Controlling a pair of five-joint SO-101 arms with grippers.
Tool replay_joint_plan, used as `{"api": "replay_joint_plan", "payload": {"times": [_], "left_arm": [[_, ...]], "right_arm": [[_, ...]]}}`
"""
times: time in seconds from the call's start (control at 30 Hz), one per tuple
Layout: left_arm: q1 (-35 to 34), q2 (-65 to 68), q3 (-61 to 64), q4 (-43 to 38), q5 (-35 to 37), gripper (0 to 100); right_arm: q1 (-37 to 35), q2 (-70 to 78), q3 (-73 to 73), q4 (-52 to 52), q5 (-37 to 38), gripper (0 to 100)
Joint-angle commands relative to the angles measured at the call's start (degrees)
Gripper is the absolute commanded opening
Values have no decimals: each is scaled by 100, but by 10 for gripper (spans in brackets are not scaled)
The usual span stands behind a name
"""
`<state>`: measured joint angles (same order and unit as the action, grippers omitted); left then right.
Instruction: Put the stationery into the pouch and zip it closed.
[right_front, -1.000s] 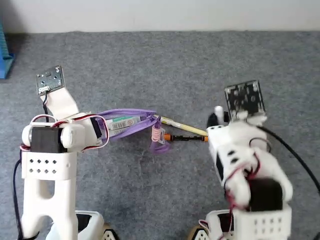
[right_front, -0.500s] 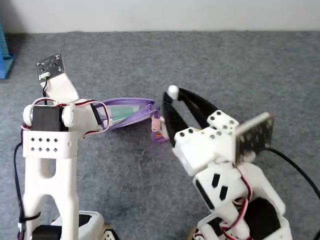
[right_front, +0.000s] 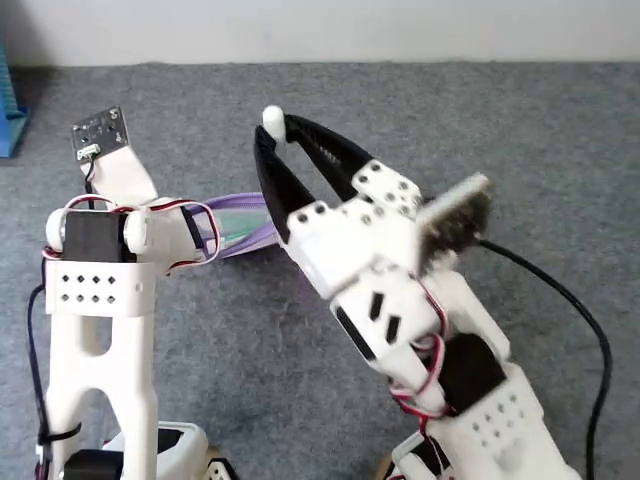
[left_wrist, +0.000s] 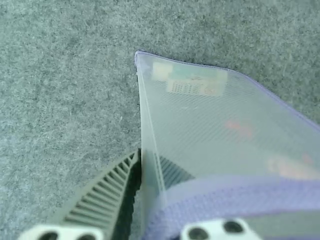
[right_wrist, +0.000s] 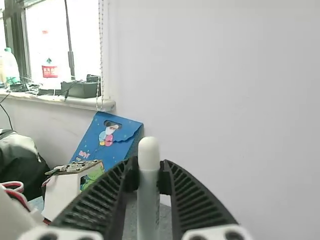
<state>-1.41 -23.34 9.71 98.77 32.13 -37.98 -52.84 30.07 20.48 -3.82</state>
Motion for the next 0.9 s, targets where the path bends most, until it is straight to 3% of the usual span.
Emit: {"api": "replay_joint_plan", "payload": {"times": [0.0, 0.27, 0.67, 0.87], "left_arm": [[-44, 176, -57, 158, 70, 12], [-44, 176, -57, 158, 70, 12], [-44, 176, -57, 158, 70, 12], [-44, 176, -57, 158, 70, 12]], "right_arm": [[-198, 233, -712, -163, -44, 8], [-646, 708, -2110, 716, -26, 8], [-365, 1824, -2101, 655, -26, 8], [40, 1991, -1547, -92, -26, 8]]}}
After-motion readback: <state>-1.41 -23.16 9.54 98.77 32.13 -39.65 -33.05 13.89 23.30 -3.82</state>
